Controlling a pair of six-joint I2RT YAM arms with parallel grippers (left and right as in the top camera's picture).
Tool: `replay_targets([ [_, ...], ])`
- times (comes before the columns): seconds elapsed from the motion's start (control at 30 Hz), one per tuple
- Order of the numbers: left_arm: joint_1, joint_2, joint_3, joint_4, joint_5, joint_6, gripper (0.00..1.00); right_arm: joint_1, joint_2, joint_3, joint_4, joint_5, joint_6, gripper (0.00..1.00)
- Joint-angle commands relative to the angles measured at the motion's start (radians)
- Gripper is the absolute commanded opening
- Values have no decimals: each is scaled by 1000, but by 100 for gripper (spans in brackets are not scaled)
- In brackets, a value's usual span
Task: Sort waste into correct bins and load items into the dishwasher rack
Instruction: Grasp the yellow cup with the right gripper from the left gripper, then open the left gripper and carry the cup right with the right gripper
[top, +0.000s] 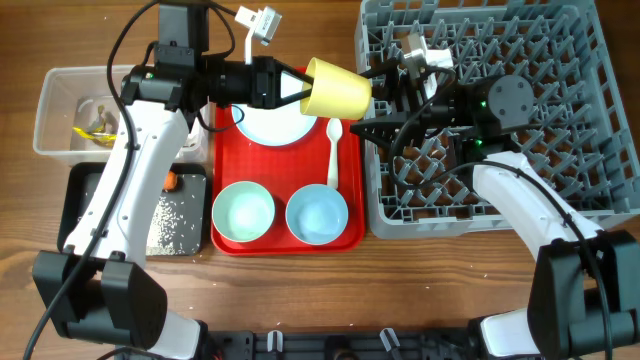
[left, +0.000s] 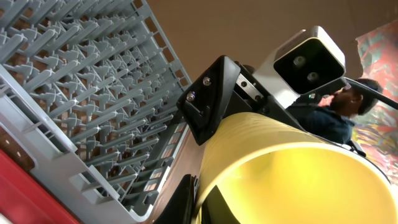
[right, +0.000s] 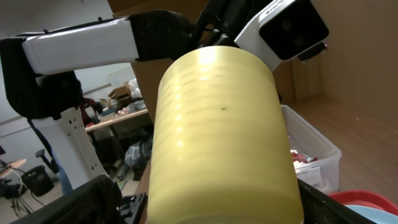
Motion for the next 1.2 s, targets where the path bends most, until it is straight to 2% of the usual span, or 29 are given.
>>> replay_targets([
  [0.0,2,-12,13,5,-26,-5,4,8,11,9,16,-21,-31,86],
  [0.23,-26,-12,13,8,-50,-5,4,66,11,9,109,9,-27,84],
  [0.37,-27,-12,13,13,-58,-5,4,67,11,9,120,1,-16,74],
  [0.6,-19,-12,13,31,-60,-5,4,67,11,9,120,-8,9,74],
  [0.73,-20,-12,13,39,-61,-5,4,67,11,9,121,-6,8,60],
  [0.77,-20,-12,13,38,-65,-5,5,67,11,9,121,-6,9,60],
  [0.87,-20,-12,13,37,-137,-5,8,67,11,9,121,8,9,59],
  [1.0,-20,-12,13,37,-139,-5,8,67,11,9,122,8,9,58],
  [1.17,-20,-12,13,5,-244,-5,14,65,11,9,147,13,10,51],
])
